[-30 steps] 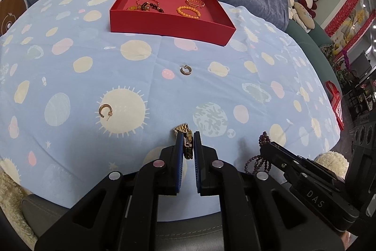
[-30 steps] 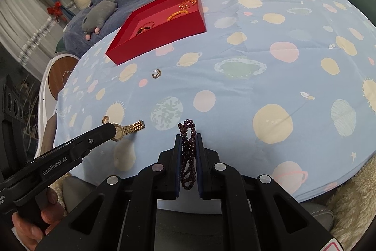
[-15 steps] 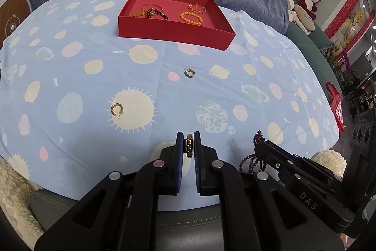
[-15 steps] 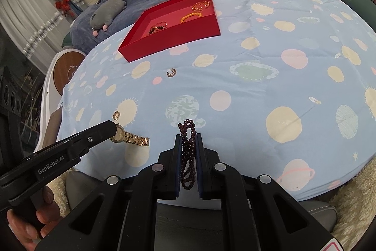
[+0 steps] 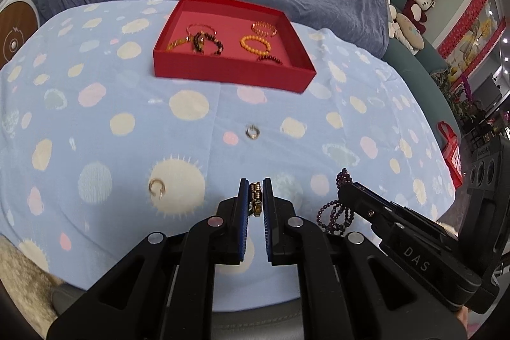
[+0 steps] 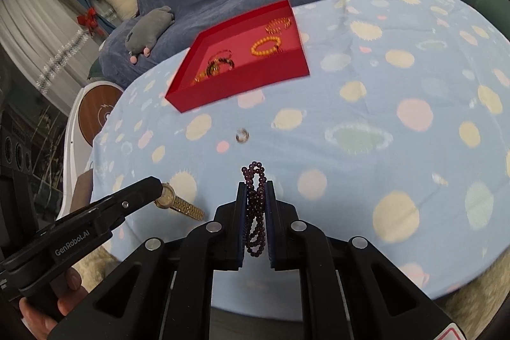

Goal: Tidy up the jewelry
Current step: 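Carry the gold watch and garnet strand with both tools over the red box, then lower the watch and garnet strand into the box and open both tools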

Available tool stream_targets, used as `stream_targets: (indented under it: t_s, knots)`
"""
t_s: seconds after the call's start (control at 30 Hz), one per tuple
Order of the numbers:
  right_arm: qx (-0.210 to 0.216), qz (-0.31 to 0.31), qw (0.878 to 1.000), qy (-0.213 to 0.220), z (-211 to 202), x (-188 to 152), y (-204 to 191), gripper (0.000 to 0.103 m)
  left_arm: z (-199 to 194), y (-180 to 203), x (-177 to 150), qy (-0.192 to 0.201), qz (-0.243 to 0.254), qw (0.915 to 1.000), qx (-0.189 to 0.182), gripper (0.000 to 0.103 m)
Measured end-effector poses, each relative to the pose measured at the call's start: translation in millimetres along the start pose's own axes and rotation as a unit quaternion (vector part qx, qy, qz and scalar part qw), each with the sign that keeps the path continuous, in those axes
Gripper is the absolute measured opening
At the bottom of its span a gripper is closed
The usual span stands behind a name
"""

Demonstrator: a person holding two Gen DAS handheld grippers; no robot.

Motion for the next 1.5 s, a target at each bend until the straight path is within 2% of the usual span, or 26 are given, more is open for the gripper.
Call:
stream_targets:
  t_s: [0.3,0.5,0.7,0.9,1.13,1.5]
  knots:
    - [0.028,-0.008,0.999,0.040,22,87,-23,0.010,13,5,80,0.040,0.010,0.9991,-0.004,0.008]
    - [0.029,-0.014,0.998,0.054,46,133,-31,0.010,33,6,133,0.059,0.016,0.9981,0.001,0.008]
    - [0.026,-0.007,0.998,0.061,72,171,-27,0.010,61,0,165,0.059,0.015,0.9981,0.009,0.008]
    - [0.017,0.002,0.999,0.050,104,188,-18,0.010,93,-7,181,0.047,0.015,0.9986,0.017,0.008]
    - [0.009,-0.002,1.000,0.028,137,189,-15,0.010,130,-19,182,0.020,0.008,0.9994,0.028,0.008]
    - [0.007,-0.005,1.000,0.006,162,184,-16,0.012,147,-32,180,0.007,-0.001,0.9992,0.039,0.006]
Point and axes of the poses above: each gripper's, at about its wrist camera, not at the fingertips, and z roughly the way its jaws point, y to its right, x to its top, the point moved 2 cm from there along z, roughly the way its jaws point, and after that the axes turned 3 degrees about y, right-handed, at the moved point
